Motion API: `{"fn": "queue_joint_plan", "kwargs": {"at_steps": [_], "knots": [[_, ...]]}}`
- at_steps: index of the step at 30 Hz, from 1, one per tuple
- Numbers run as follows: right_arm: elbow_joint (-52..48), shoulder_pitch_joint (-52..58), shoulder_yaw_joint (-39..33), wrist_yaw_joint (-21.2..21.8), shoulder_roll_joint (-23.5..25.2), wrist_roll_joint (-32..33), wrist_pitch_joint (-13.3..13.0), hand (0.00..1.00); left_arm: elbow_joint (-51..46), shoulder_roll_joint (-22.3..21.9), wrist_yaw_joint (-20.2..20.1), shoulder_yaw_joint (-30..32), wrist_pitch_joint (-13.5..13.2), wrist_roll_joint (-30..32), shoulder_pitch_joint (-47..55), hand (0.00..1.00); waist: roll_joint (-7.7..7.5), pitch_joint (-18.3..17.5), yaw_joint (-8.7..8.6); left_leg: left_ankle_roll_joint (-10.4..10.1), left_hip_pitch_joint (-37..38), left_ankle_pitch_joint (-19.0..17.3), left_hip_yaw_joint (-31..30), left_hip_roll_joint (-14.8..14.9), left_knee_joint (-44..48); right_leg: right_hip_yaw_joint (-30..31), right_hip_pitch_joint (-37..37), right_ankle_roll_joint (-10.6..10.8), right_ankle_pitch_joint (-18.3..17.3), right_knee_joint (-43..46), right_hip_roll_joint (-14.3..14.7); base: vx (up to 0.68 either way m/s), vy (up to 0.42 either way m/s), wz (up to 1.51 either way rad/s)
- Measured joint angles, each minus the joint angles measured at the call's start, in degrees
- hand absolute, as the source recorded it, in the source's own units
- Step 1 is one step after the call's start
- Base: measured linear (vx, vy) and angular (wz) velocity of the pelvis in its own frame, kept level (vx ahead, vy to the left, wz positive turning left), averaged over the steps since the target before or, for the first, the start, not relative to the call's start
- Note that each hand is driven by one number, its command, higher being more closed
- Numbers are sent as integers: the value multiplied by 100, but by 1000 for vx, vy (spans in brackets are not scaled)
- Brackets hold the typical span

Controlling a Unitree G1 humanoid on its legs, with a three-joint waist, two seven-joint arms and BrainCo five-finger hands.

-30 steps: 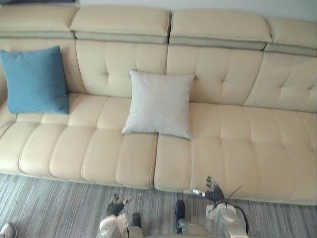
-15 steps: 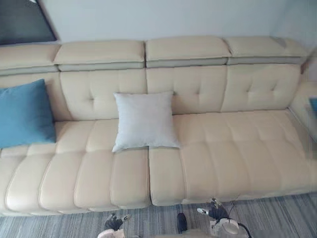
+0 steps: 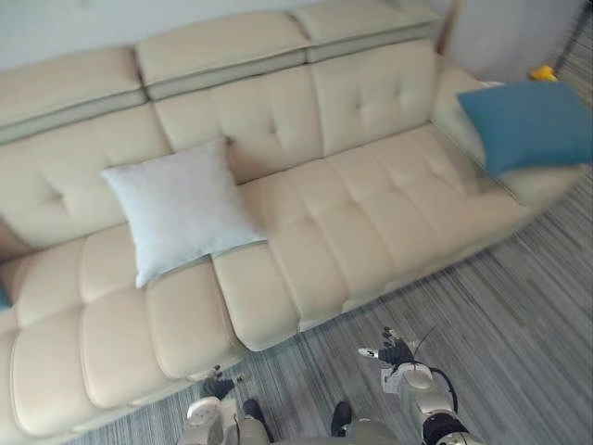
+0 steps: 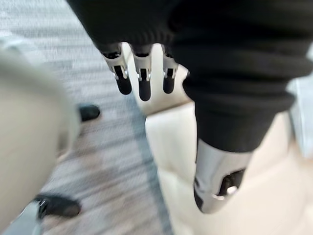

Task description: Pick up cushions and gather them together orderly.

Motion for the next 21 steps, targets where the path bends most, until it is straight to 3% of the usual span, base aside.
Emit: {"fn": "queue_joint_plan", "kwargs": {"at_steps": [2, 6, 8, 12, 13, 14, 15, 16, 17, 21], "knots": [[8, 22, -84, -44, -94, 6, -1, 0, 16, -10, -11, -36, 4, -4, 14, 0, 41, -1, -5, 144, 83, -205, -477, -156, 49, 503, -206, 63, 73, 8, 109, -59, -5, -131], [16, 157, -212, -90, -179, 9, 13, 0, 72, 2, -72, -124, 11, -3, 44, 0, 184, -29, 124, 107, 234, -894, -1692, -660, 43, 1700, -348, 142, 606, -405, 355, -43, 132, -161], [14, 300, -260, -84, -118, 15, 14, 0, 65, 66, -89, -145, 15, -3, 33, 0, 123, 9, 116, 282, 289, -1067, -1590, -854, 107, 2093, -310, 223, 970, -697, 329, -59, 149, -123], [14, 479, -308, -76, 24, 141, 18, 0, 63, 174, -111, -169, 17, -4, 30, 0, 77, 3, -9, 353, 349, -1171, -829, -876, 257, 2718, -471, 313, 1185, -835, 360, -17, 118, -96], [18, 473, -319, -68, 92, 252, 15, 0, 55, 202, -117, -172, 19, -3, 49, 0, 74, 7, -15, 359, 345, -1165, -559, -812, 275, 2619, -660, 281, 1210, -682, 431, 49, 40, -148], [40, 424, -320, -60, 190, 260, 16, 0, 12, 230, -118, -172, 20, 0, 79, 0, 60, 45, 29, 359, 408, -1166, -183, -715, 232, 1752, -1036, 103, 1218, -225, 619, 56, 1, -161], [50, 424, -361, -44, 254, 259, 9, 0, 14, 259, -121, -176, 26, 2, 140, 0, 42, 60, 21, 359, 514, -1166, -2, -706, 204, 802, -1227, -127, 987, 52, 580, 41, -74, -148], [68, 477, -446, -29, 236, 259, 0, 0, 9, 260, -122, -332, 36, 2, 202, 0, 121, 105, -49, 369, 787, -1181, 123, -742, 53, -395, -1282, -384, 376, 448, 266, 70, -70, -109], [124, 577, -481, -16, 236, 257, 0, 0, -24, 246, -129, -434, 27, 2, 236, 0, 127, 105, -54, 346, 926, -1211, 83, -765, -42, -806, -1315, -442, 284, 625, 167, 84, -69, -63], [193, 503, -531, -19, 246, 255, -5, 0, 11, 251, -128, -501, 28, 4, 184, 0, 192, 179, -53, 316, 997, -1219, 93, -595, -372, -1051, -1368, -388, 238, 368, 360, 80, -66, -54]]}}
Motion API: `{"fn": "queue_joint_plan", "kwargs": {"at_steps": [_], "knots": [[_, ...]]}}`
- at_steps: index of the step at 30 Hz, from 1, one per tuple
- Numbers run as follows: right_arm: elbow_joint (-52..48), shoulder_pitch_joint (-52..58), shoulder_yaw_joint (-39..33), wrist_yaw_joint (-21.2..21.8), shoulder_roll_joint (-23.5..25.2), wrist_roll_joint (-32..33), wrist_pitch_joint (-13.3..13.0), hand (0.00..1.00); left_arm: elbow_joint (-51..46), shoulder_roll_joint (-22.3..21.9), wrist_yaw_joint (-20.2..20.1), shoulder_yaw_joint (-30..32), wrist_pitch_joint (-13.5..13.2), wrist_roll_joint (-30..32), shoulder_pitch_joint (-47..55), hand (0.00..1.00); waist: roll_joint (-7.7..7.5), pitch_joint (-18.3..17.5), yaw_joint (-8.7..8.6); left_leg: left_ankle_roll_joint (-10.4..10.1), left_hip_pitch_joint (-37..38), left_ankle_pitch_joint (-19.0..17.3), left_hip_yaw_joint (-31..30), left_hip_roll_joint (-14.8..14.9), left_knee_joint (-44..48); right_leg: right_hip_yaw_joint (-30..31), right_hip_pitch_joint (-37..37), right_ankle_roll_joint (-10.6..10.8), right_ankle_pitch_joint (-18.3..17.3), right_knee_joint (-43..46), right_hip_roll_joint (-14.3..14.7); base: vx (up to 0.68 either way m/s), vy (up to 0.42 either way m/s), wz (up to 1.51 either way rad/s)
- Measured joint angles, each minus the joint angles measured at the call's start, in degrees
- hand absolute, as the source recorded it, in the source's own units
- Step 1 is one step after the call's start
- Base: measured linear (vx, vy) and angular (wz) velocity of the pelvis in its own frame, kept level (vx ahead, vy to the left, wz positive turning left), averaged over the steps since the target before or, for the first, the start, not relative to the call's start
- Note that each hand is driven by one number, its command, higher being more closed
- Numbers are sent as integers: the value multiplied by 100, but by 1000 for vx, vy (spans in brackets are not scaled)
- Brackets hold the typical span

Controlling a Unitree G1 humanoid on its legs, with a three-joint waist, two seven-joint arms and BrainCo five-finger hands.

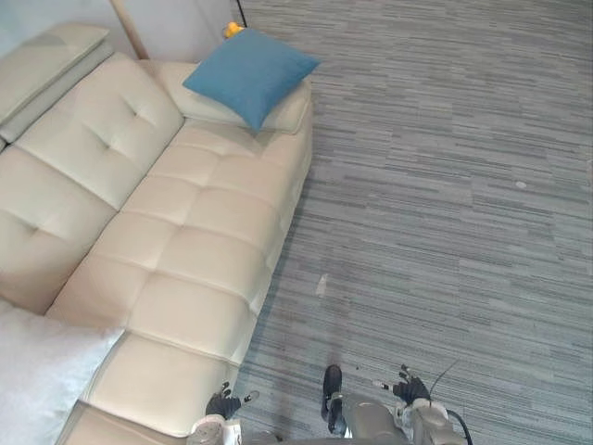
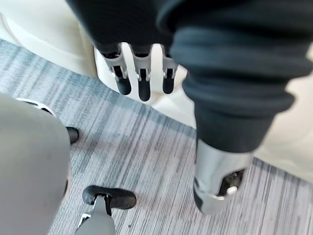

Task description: Pick up cushions and gather them together orderly.

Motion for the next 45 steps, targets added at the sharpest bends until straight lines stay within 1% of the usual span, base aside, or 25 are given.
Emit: {"fn": "queue_joint_plan", "kwargs": {"at_steps": [4, 5, 6, 8, 9, 11, 13, 16, 17, 19, 20, 22, 23, 24, 25, 26, 29, 32, 34, 35, 36, 38, 41, 42, 45], "knots": [[91, 89, -424, -17, 31, 14, -11, 0, 99, -25, -11, -22, 50, 182, -32, 0, -150, 40, -7, 6, 121, 56, -134, 37, 563, 236, 118, -175, -247, 345, 115, 103, -71, -39], [31, 287, -476, -19, 35, 37, -8, 0, 49, -39, -8, 130, 51, 206, -26, 0, -185, 33, -52, -12, -323, 72, -210, 141, 1805, 242, 380, -59, -412, 173, 65, 149, -82, -5], [-38, 387, -486, -20, 22, 94, -9, 0, -1, -92, 3, 157, 48, 206, -7, 0, -51, 11, -42, -48, -745, 241, -329, 435, 2750, 67, 692, 5, -476, -28, 111, 291, -82, -18], [-242, 545, -513, -78, 10, 224, -7, 0, -238, -59, 0, 161, 3, 184, 114, 0, -79, 67, 36, -128, -1375, 436, -265, 703, 4439, -71, 870, -310, -692, 404, 18, 325, 1, -35], [-230, 525, -582, -95, -1, 248, 1, 0, -245, -95, 9, 170, 9, 148, 94, 0, 57, 67, 60, -108, -1724, 226, -345, 809, 4849, -16, 1066, -320, -775, 370, 125, 252, 40, -28], [-217, 454, -638, -108, 41, 266, 2, 0, -332, -94, 9, 157, -34, 109, 85, 0, -17, 94, 82, 47, -2109, 39, -126, 688, 4540, 166, 1264, -270, -799, 193, 90, 179, -6, -24], [-213, 417, -634, -107, 108, 280, 1, 0, -459, -110, 16, 153, -60, -3, 70, 0, -48, 91, 238, 62, -2359, 59, 21, 513, 3253, 362, 1565, -150, -727, -228, 59, 232, -9, -44], [-217, 393, -629, -122, 176, 434, -7, 0, -512, -161, 62, 157, -64, -21, 64, 0, -33, 69, 394, -162, -2478, 868, -698, 127, 820, 574, 1955, 2, -703, -676, 86, 310, 51, -33], [-191, 372, -629, -122, 170, 434, -7, 0, -528, -167, 67, 158, -65, -25, 68, 0, -30, 65, 399, -176, -2511, 970, -798, 110, 709, 602, 1982, 38, -739, -679, 93, 429, 138, -49], [-172, 344, -624, -120, 200, 433, -6, 0, -489, -160, 94, 159, -59, -26, 69, 0, -39, 23, 421, 109, -2492, 1300, -936, 79, 719, 795, 2219, 226, -1045, -525, 72, 478, 160, -54], [-173, 387, -623, -119, 195, 433, -7, 0, -446, -135, 99, 158, -54, -21, 81, 0, -88, -89, 420, 133, -2476, 1653, -971, -3, 854, 891, 2227, 399, -1237, -279, -10, 573, 171, -47], [-170, 476, -609, -107, 205, 432, -10, 0, -404, -81, 99, 123, -52, -23, 81, 0, -212, -194, 420, 226, -2305, 1532, -827, -97, 951, 1070, 2030, 628, -1430, 364, -218, 521, 156, -45], [-172, 462, -564, -77, 234, 430, -14, 0, -335, -36, 116, 66, -52, -21, 83, 0, -264, -201, 416, 258, -2083, 1332, -676, -141, 898, 1228, 1539, 830, -1476, 1590, -358, 518, 182, -40], [-173, 446, -552, -71, 305, 430, -13, 0, -309, 40, 126, 8, -45, -23, 59, 0, -347, -149, 342, 296, -1754, 1184, -590, -240, 775, 1236, 963, 1286, -1247, 3091, -581, 611, 214, -29], [-172, 446, -545, -69, 319, 433, -11, 0, -278, 72, 128, -35, -21, -24, 47, 0, -363, -128, 310, 314, -1621, 1149, -563, -260, 744, 1201, 788, 1381, -1169, 3547, -683, 584, 181, -7], [-173, 504, -496, -59, 327, 433, -13, 0, -235, 104, 134, -152, 11, -26, 49, 0, -349, -70, 272, 416, -1056, 905, -518, -326, 653, 894, 437, 1244, -1144, 4603, -1033, 486, 136, -4], [-172, 493, -499, -58, 250, 426, -18, 0, -236, 77, 136, -164, 42, -22, 40, 0, -256, -9, 257, 462, -324, 836, -510, -258, 257, 529, 192, 937, -1365, 4638, -1225, 441, 60, -4], [-154, 396, -527, -59, 254, 420, -19, 0, -234, 80, 145, -99, 59, -22, -90, 0, -226, 33, 154, 475, 16, 817, -688, -40, -44, 152, -210, 844, -1358, 3049, -1113, 404, -102, 33], [5, 356, -659, -62, 256, 418, -10, 0, -211, 151, 138, -88, 59, 0, -109, 0, -437, 71, -4, 227, 211, 553, -917, -60, -88, 799, -156, 996, -330, 534, -953, 491, -265, 57], [58, 358, -710, -59, 248, 428, -10, 0, -186, 159, 134, -83, 59, 1, -109, 0, -509, 85, -10, 163, 269, 458, -998, -81, -82, 916, -128, 965, 37, 449, -963, 452, -284, 49], [124, 334, -972, -70, 191, 414, 8, 0, -50, -21, 136, -20, 64, 15, -121, 0, -267, 131, 9, 34, 437, 255, -1158, 128, 22, 901, -62, 619, 93, 796, -757, 435, -256, 31], [152, 353, -1211, -84, 213, 411, 11, 0, -80, -108, 128, 166, 50, 75, -106, 0, -198, 116, 25, 20, 214, 269, -1316, 226, 728, 729, -25, 480, -307, 1133, -780, 412, -244, 34], [24, 530, -1281, -95, 221, 429, 15, 0, -241, -258, 122, 344, 55, 154, -114, 0, -138, 169, -11, -567, -836, 689, -1364, 610, 3289, 249, 692, 227, -750, 1136, -782, 451, -264, 73], [28, 593, -1282, -106, 222, 428, 21, 0, -365, -304, 115, 342, 41, 156, -117, 0, -107, 158, 37, -505, -1185, 548, -1080, 778, 4009, 64, 1091, 175, -855, 976, -776, 296, -120, 63], [29, 572, -1282, -104, 261, 436, 52, 0, -471, -374, 94, 339, 24, 154, -123, 0, -133, 158, 75, -284, -1670, 243, -354, 768, 3826, -205, 1725, 192, -854, 458, -824, 324, -95, 49]]}}
